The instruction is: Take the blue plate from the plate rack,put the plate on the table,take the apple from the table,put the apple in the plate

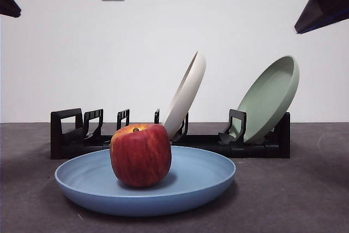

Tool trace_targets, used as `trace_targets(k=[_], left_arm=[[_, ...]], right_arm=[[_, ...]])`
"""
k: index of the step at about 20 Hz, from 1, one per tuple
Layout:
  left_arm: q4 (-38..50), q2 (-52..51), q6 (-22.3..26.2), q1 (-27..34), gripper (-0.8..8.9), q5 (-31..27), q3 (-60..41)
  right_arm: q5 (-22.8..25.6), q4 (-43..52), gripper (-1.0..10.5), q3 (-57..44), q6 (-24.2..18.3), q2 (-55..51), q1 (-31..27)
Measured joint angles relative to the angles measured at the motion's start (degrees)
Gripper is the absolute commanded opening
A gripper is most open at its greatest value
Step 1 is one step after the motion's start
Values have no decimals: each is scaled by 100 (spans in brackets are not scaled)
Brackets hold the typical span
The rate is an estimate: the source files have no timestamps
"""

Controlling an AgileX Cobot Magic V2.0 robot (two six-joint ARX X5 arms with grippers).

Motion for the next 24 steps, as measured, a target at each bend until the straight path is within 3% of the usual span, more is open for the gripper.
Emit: trace_targets(k=[4, 8, 14, 19, 24], left_arm=[[264, -533, 802, 205, -2, -848, -2], [1001, -1117, 1464, 852, -3, -892, -568], [1899, -2144, 1602, 1491, -3, -903, -2218], [1921, -2778, 1596, 1585, -3, -907, -3161], [1390, -3283, 1508, 1589, -3, -931, -3320]], right_arm=[[0, 2, -11, 0, 0, 0, 0], [2, 2, -11, 0, 0, -2, -2], [2, 2, -11, 0, -2, -4, -15], [0, 2, -11, 0, 0, -4, -15], [2, 2, -11, 0, 0, -4, -15]])
